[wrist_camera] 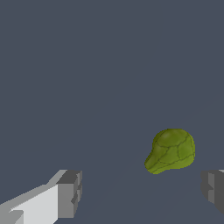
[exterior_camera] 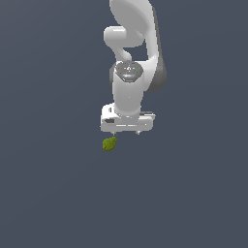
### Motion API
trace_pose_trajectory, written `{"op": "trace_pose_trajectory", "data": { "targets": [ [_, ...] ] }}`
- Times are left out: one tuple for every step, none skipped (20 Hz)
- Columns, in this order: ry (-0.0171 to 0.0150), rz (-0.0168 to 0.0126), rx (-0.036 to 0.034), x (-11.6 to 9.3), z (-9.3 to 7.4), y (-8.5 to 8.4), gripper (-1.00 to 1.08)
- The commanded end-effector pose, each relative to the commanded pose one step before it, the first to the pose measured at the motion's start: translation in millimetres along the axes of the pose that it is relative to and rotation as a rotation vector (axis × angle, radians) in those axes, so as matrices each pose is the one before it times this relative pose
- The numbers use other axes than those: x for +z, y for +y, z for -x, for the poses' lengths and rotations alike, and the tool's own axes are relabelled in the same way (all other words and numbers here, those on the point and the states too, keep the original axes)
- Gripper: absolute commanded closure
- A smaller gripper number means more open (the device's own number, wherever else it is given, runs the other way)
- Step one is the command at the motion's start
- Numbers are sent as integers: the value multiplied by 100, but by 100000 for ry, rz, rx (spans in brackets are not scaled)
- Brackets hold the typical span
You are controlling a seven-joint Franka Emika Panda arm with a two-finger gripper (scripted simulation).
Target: Pick up the object and move it to a goal position.
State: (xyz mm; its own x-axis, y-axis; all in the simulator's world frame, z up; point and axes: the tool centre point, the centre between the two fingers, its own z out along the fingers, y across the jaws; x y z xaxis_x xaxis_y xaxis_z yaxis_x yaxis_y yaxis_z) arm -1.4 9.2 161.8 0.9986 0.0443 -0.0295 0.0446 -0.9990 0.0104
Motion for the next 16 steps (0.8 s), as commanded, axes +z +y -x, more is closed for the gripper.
{"op": "trace_pose_trajectory", "data": {
  "targets": [
    [0,0,0,0,0,1,-92],
    [93,3,75,-36,-24,46,-92],
    [301,6,249,-123,-65,154,-92],
    [488,10,399,-199,-109,250,-92],
    [676,17,540,-275,-153,345,-92],
    [868,26,665,-356,-196,441,-92],
    [954,35,684,-396,-217,482,-92],
    [777,34,499,-328,-179,389,-92],
    [581,31,312,-251,-136,288,-92],
    [381,25,137,-170,-91,185,-92],
    [175,15,-14,-85,-43,79,-92],
    [-25,2,-81,4,4,-14,-92],
    [-117,-9,-24,53,31,-60,-92],
    [-123,-18,151,74,31,-47,-92],
    [-61,-23,388,65,23,-3,-92],
    [-19,-30,607,63,18,32,-92]
  ]
}}
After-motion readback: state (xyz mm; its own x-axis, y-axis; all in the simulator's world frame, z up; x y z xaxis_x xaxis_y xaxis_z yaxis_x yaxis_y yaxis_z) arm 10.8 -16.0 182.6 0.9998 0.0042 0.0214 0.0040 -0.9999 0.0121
